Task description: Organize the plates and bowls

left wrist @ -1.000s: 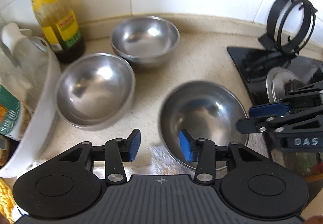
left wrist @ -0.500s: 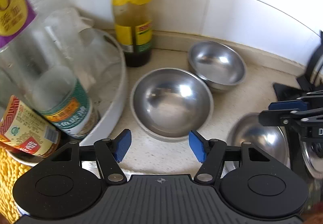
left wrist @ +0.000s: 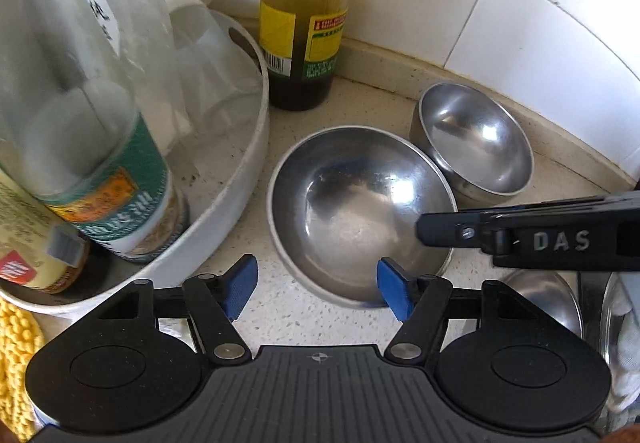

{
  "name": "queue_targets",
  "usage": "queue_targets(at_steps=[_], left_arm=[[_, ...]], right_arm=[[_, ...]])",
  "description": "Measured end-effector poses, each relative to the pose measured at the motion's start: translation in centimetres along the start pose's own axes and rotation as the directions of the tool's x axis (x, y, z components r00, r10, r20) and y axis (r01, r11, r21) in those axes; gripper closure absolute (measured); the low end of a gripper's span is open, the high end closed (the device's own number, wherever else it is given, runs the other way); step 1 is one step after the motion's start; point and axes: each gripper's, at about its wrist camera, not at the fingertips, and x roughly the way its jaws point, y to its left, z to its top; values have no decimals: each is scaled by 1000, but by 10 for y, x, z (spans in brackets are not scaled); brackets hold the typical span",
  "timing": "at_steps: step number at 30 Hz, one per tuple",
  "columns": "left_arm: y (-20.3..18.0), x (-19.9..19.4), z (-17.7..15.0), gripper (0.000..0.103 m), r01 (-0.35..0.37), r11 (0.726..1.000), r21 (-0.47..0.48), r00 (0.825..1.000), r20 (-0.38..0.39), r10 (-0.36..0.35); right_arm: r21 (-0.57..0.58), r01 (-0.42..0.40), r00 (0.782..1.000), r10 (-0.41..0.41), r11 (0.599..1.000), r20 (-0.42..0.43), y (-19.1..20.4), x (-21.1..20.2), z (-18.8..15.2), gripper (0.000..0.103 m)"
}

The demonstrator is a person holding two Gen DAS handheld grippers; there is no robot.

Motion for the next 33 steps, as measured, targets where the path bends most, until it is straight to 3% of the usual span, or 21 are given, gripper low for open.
queue_targets(at_steps=[4, 11, 17, 23, 25, 28, 33], left_arm=[[-1, 7, 4, 37, 3, 1000, -9, 1000, 8, -3], [-8, 12, -1, 39, -17, 1000, 20, 1000, 7, 16], [-2, 5, -16, 39, 33, 999, 18, 999, -22, -32], [6, 12, -10, 32, -4, 999, -34, 1000, -2, 4], [6, 15, -9, 36, -28, 999, -19, 1000, 8, 28], [2, 21, -13, 52, -22, 1000, 11, 1000, -6, 22], [-2, 17, -14, 58, -54, 997, 62, 998, 30, 52]], right_arm=[[4, -10, 1000, 10, 1000, -9, -5, 8, 2, 67], [-56, -15, 999, 13, 998, -46, -1, 4, -10, 69], [-38, 4, 999, -6, 999, -47, -6, 8, -8, 69], [-53, 7, 999, -9, 999, -38, -6, 11, -7, 69], [-72, -1, 999, -2, 997, -47, -6, 13, -11, 75], [-98, 4, 998, -10, 995, -63, -3, 14, -15, 77], [-94, -9, 998, 4, 996, -56, -2, 9, -14, 77]])
